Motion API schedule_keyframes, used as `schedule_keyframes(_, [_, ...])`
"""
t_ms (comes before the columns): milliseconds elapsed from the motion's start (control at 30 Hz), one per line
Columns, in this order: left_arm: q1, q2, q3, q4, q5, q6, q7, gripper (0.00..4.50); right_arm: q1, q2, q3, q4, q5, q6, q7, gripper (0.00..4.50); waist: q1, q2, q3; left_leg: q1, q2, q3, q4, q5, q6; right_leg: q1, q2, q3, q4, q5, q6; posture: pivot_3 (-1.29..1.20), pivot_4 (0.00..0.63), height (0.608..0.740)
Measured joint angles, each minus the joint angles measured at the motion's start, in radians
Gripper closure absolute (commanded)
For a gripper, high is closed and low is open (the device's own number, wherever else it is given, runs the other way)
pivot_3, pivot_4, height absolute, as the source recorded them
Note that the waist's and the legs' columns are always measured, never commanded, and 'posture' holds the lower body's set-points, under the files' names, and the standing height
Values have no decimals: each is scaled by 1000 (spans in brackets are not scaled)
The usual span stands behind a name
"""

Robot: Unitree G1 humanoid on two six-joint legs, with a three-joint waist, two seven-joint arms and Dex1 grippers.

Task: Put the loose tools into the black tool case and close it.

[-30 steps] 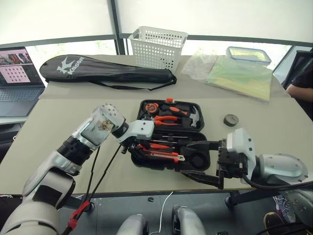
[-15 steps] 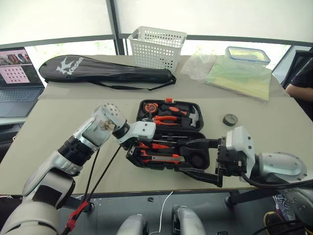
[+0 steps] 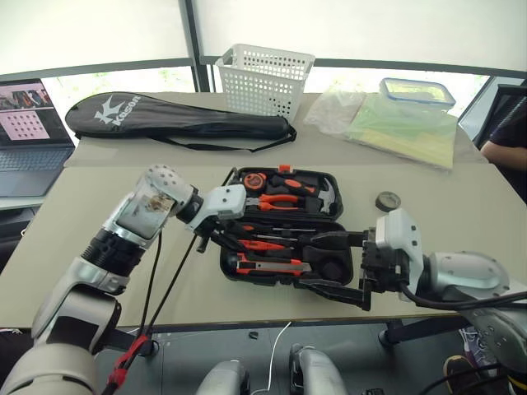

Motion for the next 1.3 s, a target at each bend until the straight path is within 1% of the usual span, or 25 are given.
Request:
schedule_keyframes(33, [1, -2, -2, 0, 2, -2, 0, 4465, 0, 0, 0, 2, 0, 0, 0, 0, 0, 0, 0, 0, 0, 0, 0, 0, 0, 0, 0, 0, 0, 0, 0, 0, 150, 740])
schedule_keyframes(200, [9, -5, -31, 0, 33, -31, 7, 4465, 0, 0, 0, 6, 0, 0, 3, 0, -2, 0, 0, 0, 0, 0, 0, 0, 0, 0, 0, 0, 0, 0, 0, 0, 150, 740])
schedule_keyframes(300, [18, -15, -53, 8, 82, -75, 41, 4465, 0, 0, 0, 6, 0, 0, 4, 0, -1, 0, 0, 0, 0, 0, 0, 0, 0, 0, 0, 0, 0, 0, 0, 0, 150, 740])
schedule_keyframes(533, [37, -21, -65, 13, 141, -188, 73, 4465, 4, 0, 0, 6, 0, 0, -1, 0, -2, 0, 0, 1, 0, 0, 0, 0, 0, 1, 0, 0, 0, 0, 0, 0, 150, 740])
schedule_keyframes(600, [38, -36, -63, 23, 148, -199, 81, 4465, 6, 0, 0, 5, 0, 0, -2, 0, -1, 1, -1, 1, 0, 0, 0, 0, 0, 1, 0, 1, -1, 0, 0, 0, 150, 740])
schedule_keyframes(767, [23, -73, -37, 56, 109, -136, 71, 4465, 15, 0, -1, 3, 0, 0, -2, 0, 3, 0, -1, 1, 0, 0, 0, 0, 0, 1, 0, 0, 0, 0, 0, 0, 150, 740])
schedule_keyframes(867, [-21, -73, 0, 55, 52, -92, 33, 4465, 18, 0, -1, 3, 0, 0, -1, 0, 0, 0, -1, 0, 0, 0, 0, 0, 0, 0, 0, 0, 2, 0, 0, 0, 150, 740])
schedule_keyframes(967, [-46, -56, 29, 52, 24, -79, 8, 4465, 19, 0, -2, 3, 0, 0, 0, 0, -2, 0, -1, 0, 0, 0, 0, 0, 0, 1, 0, 0, 2, 0, 0, 0, 150, 740])
schedule_keyframes(1033, [-39, -49, 27, 52, 20, -77, -8, 4465, 19, 0, -2, 3, 0, 0, 0, 0, -4, 0, -1, 0, 0, 0, 0, 0, 0, 1, 0, 0, 2, 0, 0, 0, 150, 740])
schedule_keyframes(1200, [33, -18, -7, -10, 22, -82, -43, 4465, 17, 0, -2, 5, -1, 0, 0, 0, -3, 0, -1, 0, 0, 0, 0, 0, 0, 0, 0, 0, 0, 0, 0, 0, 150, 740])
schedule_keyframes(1300, [59, -12, -35, -26, 45, -98, -40, 4465, 17, 0, -2, 5, -3, 0, 0, 0, 2, 0, -1, 0, 0, 0, 1, 0, 0, 1, 0, 0, 0, 0, 0, 0, 150, 740])
